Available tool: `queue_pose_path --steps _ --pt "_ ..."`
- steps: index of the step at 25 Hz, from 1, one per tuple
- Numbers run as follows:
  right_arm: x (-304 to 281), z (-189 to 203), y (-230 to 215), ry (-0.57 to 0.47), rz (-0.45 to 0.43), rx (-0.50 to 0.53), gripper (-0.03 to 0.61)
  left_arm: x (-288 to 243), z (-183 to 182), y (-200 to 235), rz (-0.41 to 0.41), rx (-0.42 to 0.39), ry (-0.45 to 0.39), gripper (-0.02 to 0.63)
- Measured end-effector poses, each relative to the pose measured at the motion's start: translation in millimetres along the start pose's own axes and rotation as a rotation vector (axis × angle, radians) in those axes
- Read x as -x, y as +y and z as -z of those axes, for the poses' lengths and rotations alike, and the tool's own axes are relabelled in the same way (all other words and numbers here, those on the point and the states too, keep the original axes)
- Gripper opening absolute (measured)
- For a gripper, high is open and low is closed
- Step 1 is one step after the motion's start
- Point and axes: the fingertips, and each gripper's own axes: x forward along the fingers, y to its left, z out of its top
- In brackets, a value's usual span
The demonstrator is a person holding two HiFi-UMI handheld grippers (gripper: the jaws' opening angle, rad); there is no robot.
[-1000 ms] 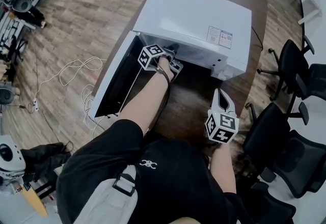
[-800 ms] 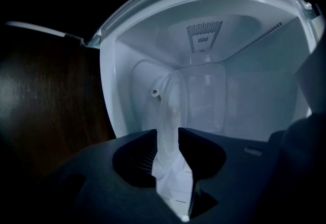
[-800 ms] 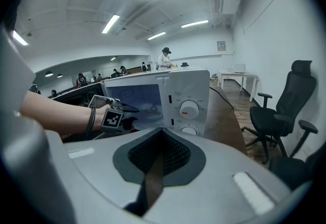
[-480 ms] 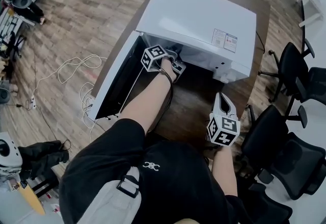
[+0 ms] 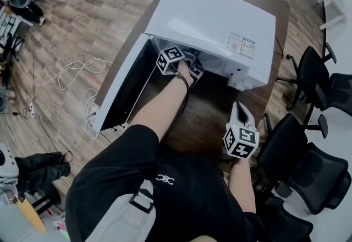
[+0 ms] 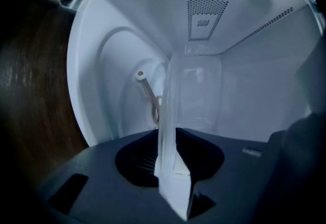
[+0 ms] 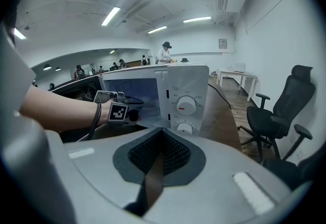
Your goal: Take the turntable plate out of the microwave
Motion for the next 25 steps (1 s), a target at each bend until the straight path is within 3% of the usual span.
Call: queue_pose_path --steps 2,4,17,25 --pt "1 0 -3 0.001 0.008 0.000 0.009 -4 3 0 -0.004 -0.008 0.007 0.103" --pt "1 1 -6 0.003 0.014 -0.002 0.009 -7 5 2 -0.014 -0.022 0.010 0.052" --pt "0 2 -9 0.005 0.019 -0.007 0.009 -5 4 -17 0.113 -0.010 0.004 0.035" --pt "5 -2 1 -0.014 -0.008 0.007 0.009 21 7 -29 0.134 -0.068 0.005 0.051"
